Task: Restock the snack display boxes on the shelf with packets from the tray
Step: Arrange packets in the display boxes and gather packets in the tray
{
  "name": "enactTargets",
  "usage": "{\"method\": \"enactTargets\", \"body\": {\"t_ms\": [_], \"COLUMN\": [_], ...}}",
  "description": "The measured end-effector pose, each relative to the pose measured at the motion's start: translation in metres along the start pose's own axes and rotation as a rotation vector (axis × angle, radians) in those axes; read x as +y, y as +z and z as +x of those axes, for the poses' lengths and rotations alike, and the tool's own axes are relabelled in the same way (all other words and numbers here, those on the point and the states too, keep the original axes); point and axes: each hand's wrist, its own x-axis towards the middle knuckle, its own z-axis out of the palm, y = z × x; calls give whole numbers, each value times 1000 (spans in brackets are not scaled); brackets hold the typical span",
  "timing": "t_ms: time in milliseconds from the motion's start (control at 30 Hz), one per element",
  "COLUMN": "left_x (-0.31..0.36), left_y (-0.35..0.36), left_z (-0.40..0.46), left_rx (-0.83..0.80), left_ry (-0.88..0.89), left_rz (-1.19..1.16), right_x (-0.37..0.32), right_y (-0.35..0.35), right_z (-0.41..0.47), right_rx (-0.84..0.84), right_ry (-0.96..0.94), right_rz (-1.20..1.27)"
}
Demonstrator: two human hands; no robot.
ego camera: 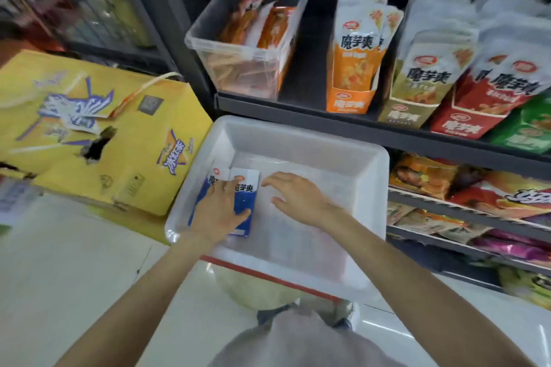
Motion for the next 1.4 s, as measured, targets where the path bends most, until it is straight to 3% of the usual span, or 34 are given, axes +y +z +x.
{"method": "enactTargets", "body": {"t_ms": [233, 333, 433, 600, 700, 767, 833, 900, 967, 1067, 1200, 1400], "left_x": [6, 10, 16, 27, 35, 39, 42, 53, 74, 117, 186, 301], "left_y": [12, 13, 17, 20, 11, 0, -15, -33, -51, -68, -68, -30], "left_z": [26, 33, 42, 59, 64, 67, 66, 59, 44, 18, -12, -34], "left_rx": [-207, -207, -177, -255, -177, -76, -46, -86, -136, -235, -324, -208], "left_ry": [126, 261, 438, 507, 545, 485, 334, 209, 210, 305, 403, 442], "left_rz": [276, 357, 502, 360, 381, 252, -205, -680, -906, -1042, -1020, -918], "right_x": [11, 22, 32, 39, 34, 29, 21, 14, 12, 17, 44, 109], "right_y": [36, 31, 24, 13, 3, -6, -19, -37, -58, -91, -130, -168], "right_z": [58, 47, 27, 2, -10, -22, -37, -55, -73, -97, -144, -230], "right_rx": [-293, -254, -197, -186, -81, 198, 501, 690, 728, 679, 738, 858], "right_ry": [-19, 9, 73, 203, 281, 349, 412, 486, 526, 521, 413, 389], "right_rz": [-456, -559, -543, -512, -316, 7, 330, 638, 854, 1038, 1009, 549]}}
